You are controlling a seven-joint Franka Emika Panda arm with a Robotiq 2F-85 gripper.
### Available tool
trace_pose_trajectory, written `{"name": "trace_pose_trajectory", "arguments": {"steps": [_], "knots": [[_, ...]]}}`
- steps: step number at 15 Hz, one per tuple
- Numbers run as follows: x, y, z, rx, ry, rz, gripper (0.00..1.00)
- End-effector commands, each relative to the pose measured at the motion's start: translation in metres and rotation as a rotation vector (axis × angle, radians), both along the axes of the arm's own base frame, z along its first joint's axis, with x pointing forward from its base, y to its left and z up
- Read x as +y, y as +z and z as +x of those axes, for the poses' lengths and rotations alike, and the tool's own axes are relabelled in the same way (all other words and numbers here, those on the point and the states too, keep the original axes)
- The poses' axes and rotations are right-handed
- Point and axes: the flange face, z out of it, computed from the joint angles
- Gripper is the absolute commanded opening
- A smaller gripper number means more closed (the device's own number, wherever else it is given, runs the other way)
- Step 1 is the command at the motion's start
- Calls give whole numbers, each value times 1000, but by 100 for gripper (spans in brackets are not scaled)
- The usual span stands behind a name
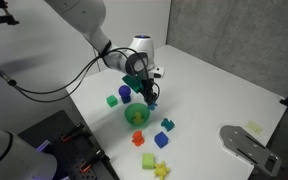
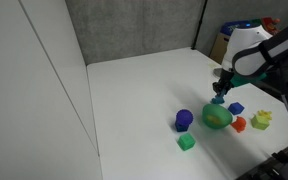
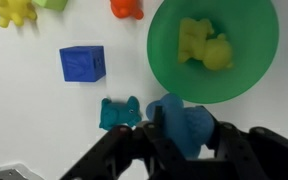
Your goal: Pick up the light blue toy that is on top of the blue block and drop it in the green bowl
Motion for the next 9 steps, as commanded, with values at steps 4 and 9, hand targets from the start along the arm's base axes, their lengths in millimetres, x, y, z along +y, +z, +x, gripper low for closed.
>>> {"name": "trace_pose_trajectory", "arguments": {"steps": [4,9], "knots": [[49,34,-36,69,112,10,63],[61,62,-42,59,150,-5,99]]}}
